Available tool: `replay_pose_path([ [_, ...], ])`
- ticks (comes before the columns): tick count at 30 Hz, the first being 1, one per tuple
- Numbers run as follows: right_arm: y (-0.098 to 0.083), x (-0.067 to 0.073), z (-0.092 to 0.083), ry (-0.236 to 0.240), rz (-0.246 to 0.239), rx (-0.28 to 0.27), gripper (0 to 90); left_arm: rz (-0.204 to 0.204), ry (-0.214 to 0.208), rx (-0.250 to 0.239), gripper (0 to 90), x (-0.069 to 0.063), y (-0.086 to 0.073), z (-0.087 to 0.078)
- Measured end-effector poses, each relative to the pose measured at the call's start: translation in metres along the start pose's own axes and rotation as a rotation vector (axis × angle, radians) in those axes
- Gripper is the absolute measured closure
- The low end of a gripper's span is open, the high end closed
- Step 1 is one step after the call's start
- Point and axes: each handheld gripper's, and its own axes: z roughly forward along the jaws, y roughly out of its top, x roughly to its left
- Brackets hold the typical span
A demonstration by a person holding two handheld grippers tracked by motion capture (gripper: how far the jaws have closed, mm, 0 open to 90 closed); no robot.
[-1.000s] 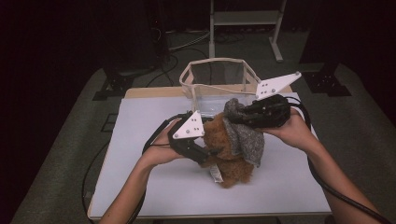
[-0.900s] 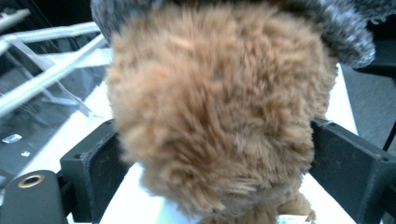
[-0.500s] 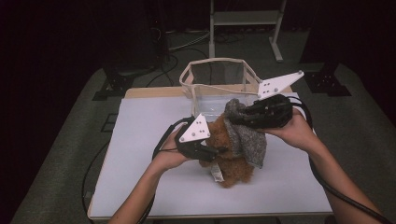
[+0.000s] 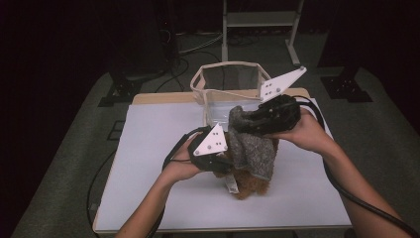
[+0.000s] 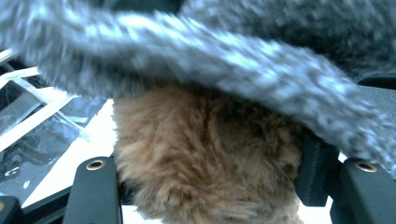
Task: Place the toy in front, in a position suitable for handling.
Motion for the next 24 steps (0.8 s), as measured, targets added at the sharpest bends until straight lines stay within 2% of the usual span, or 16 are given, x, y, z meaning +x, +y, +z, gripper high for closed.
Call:
replay_pose_path([
  [4, -0.010, -0.005, -0.014, -0.032, 0.038, -0.009, 77.0, 0.003, 0.001, 0.009, 34.9, 0.000, 0.004, 0.007],
  [8, -0.020, -0.006, -0.013, -0.033, 0.050, -0.023, 77.1, 0.006, -0.006, 0.018, 32.1, -0.002, 0.005, 0.014],
  [11, -0.023, -0.005, -0.013, -0.033, 0.050, -0.032, 77.0, 0.003, -0.010, 0.015, 37.2, -0.001, 0.005, 0.013],
  [17, -0.028, -0.006, -0.030, -0.062, 0.047, -0.060, 76.7, 0.003, -0.004, 0.023, 39.4, 0.001, 0.009, 0.011],
  [21, -0.041, -0.007, -0.048, -0.085, 0.079, -0.113, 76.7, -0.007, -0.005, 0.037, 39.5, 0.004, 0.010, 0.012],
  [24, -0.051, -0.008, -0.055, -0.102, 0.096, -0.132, 76.7, -0.002, -0.006, 0.044, 39.4, 0.004, 0.010, 0.010],
])
